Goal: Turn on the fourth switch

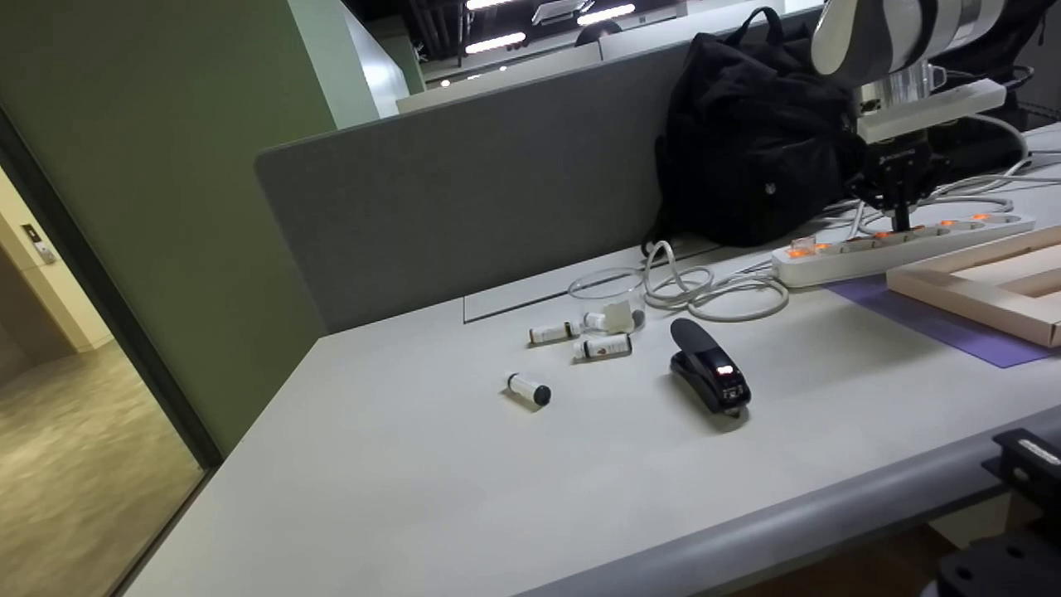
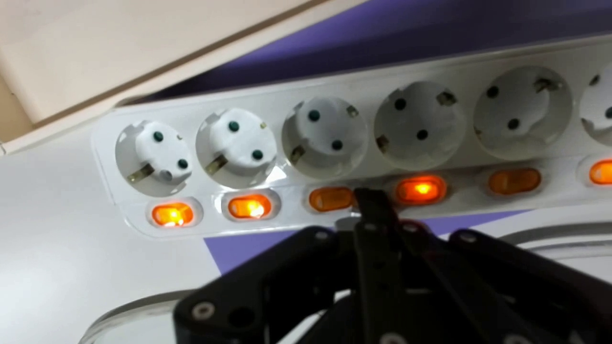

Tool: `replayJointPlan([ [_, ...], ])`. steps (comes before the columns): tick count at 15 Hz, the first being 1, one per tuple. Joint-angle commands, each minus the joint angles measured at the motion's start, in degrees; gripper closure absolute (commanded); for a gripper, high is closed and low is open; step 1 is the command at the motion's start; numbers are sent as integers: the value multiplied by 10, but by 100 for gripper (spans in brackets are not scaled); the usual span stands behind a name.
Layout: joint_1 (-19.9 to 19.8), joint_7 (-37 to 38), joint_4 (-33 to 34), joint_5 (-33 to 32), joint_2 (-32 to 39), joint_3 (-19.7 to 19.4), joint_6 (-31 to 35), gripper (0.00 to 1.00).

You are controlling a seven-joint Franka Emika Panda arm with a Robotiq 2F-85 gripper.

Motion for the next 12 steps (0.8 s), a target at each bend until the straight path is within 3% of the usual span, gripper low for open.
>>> replayJointPlan([
  [1,-49,-46,26,39,33,23,0,100],
  [4,-74,-80,37,72,-7,43,-22,100],
  [7,-73,-87,67,57,-44,26,-54,100],
  [9,-82,-120,95,49,-71,31,-115,100],
  [10,-92,-153,113,49,-82,41,-162,74],
  [11,-79,-121,90,56,-57,30,-99,99],
  [12,-82,-137,102,56,-72,32,-133,93],
])
